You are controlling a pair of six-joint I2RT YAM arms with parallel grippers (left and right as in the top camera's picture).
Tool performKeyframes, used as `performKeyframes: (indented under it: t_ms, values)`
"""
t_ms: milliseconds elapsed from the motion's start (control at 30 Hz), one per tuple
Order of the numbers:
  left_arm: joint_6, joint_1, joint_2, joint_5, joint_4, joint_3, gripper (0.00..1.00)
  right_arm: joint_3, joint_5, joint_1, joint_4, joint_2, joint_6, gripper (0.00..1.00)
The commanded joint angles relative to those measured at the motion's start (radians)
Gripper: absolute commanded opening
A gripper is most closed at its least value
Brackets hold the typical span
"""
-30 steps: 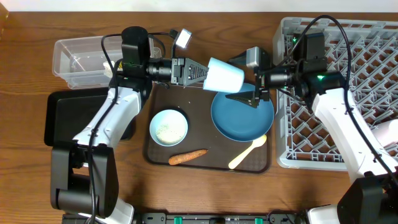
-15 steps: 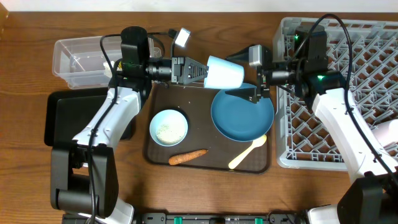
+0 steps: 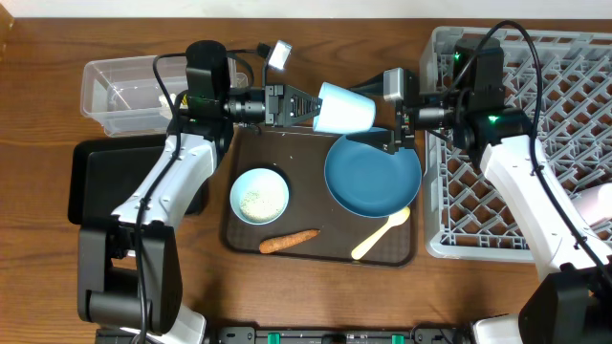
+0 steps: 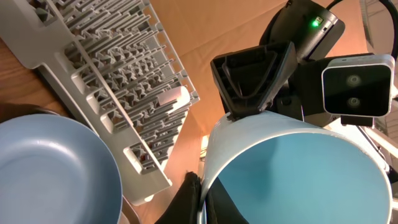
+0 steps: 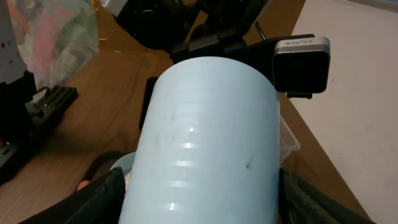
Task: Sort waste into correct bins and load items into the dishwasher rack
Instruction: 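Close the right gripper on the blue cup held by the left gripper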
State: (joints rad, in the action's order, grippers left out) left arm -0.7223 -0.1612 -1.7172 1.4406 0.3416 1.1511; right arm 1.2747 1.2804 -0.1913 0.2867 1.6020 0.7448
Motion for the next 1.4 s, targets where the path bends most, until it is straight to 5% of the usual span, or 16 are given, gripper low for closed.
performKeyframes:
  t_ms: [0, 267, 667, 1367]
  values:
    - [-0.016, 0.0, 0.0, -0.016, 0.005, 0.011, 0.06, 0.016, 0.034, -0.013, -0.006, 0.001, -0.004, 0.73]
    - [-0.047, 0.0, 0.0, -0.001, 0.021, 0.011, 0.06, 0.016, 0.033, -0.013, -0.018, 0.001, -0.003, 0.75]
    - [-0.303, -0.002, 0.0, 0.017, 0.239, 0.011, 0.06, 0.016, -0.006, -0.043, -0.156, 0.001, -0.003, 0.75]
    - [-0.3, -0.002, 0.0, 0.011, 0.244, 0.011, 0.06, 0.016, -0.001, -0.045, -0.217, 0.001, -0.013, 0.73]
